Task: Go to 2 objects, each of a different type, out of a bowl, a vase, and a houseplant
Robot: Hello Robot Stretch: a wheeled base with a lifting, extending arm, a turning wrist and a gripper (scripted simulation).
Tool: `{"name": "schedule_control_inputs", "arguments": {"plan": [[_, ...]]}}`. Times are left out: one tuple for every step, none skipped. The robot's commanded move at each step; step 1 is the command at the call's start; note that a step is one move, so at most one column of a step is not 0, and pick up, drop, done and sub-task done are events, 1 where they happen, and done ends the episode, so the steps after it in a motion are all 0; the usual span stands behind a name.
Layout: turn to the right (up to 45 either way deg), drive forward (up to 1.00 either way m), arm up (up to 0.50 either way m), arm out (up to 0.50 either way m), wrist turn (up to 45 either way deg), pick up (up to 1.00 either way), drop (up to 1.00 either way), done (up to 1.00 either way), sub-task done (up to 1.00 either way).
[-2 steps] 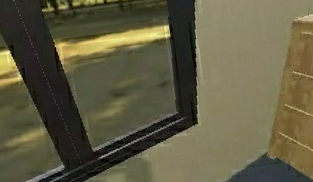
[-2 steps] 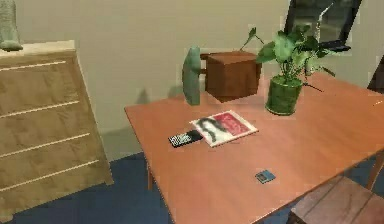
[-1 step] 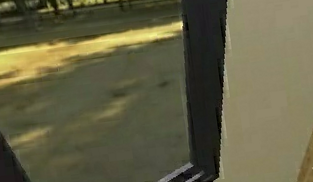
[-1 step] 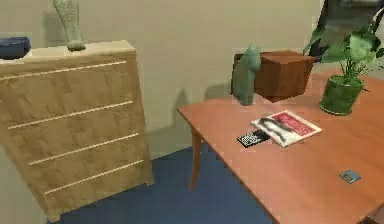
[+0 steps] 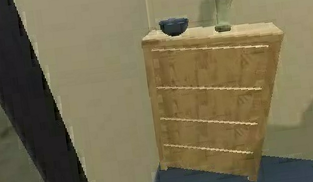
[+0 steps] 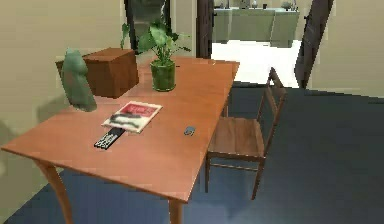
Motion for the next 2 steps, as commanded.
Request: {"name": "schedule_control_inputs", "arguments": {"plan": [[27.0,0.00,0.00,0.00,0.0,0.00,0.00,0.00,0.00],[0.0,0.60,0.00,0.00,0.0,0.00,0.00,0.00,0.00]]}}
